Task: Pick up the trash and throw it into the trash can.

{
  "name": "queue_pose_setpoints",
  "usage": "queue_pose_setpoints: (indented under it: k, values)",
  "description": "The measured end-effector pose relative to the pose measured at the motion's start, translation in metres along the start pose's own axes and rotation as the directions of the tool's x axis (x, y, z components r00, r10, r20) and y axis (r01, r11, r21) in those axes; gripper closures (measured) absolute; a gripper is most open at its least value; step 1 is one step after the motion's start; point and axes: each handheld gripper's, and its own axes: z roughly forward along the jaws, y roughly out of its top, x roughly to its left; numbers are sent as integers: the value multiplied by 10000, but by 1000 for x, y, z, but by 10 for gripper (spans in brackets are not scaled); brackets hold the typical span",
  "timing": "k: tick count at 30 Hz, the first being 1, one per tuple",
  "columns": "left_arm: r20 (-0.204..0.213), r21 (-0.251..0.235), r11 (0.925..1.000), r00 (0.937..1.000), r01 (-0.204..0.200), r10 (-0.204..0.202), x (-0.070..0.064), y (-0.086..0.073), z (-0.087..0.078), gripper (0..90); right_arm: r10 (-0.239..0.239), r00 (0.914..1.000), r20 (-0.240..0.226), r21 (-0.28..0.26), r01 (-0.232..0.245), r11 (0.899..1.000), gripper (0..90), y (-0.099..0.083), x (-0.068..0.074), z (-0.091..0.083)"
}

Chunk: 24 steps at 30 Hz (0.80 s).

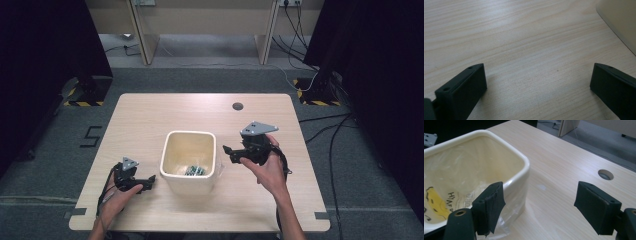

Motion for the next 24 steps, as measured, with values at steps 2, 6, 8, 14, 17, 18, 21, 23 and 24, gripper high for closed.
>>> queue_pose_setpoints:
  k: [2, 6, 8, 14, 17, 18, 21, 23, 24]
  values:
    - [0, -1, 10000, 10000, 1, -1, 0, 0, 0, 0, 96, 9999, 105, 27, -97, 9999, 234, -3, -4, -1]
    - [1, -1, 10000, 10000, -2, 2, 0, 0, 0, 0, 266, 9993, 256, 47, -267, 9996, 234, -9, -9, -4]
    - [0, 1, 10000, 10000, -1, 1, 0, 0, 0, 0, 298, 9991, 311, 54, -300, 9995, 234, -12, -11, -5]
    - [0, -2, 10000, 10000, 0, 0, 0, 0, 0, 0, 394, 9984, 405, 96, -398, 9992, 234, -17, -14, -6]
    - [0, -2, 10000, 10000, 0, 0, 0, 0, 0, 0, 449, 9979, 458, 100, -454, 9989, 234, -20, -16, -6]
    - [1, -1, 10000, 10000, -1, 1, 0, 0, 0, 0, 440, 9978, 499, 117, -446, 9989, 234, -21, -17, -6]
    - [1, -1, 10000, 10000, 1, -1, 0, 0, 0, 0, 510, 9973, 536, 184, -521, 9985, 234, -24, -19, -6]
    - [-2, -3, 10000, 10000, 1, -1, 0, 0, 0, 0, 528, 9970, 564, 201, -540, 9983, 234, -26, -20, -6]
    - [0, 1, 10000, 10000, -5, 5, 0, 0, 0, 0, 551, 9968, 583, 220, -565, 9982, 234, -27, -21, -6]
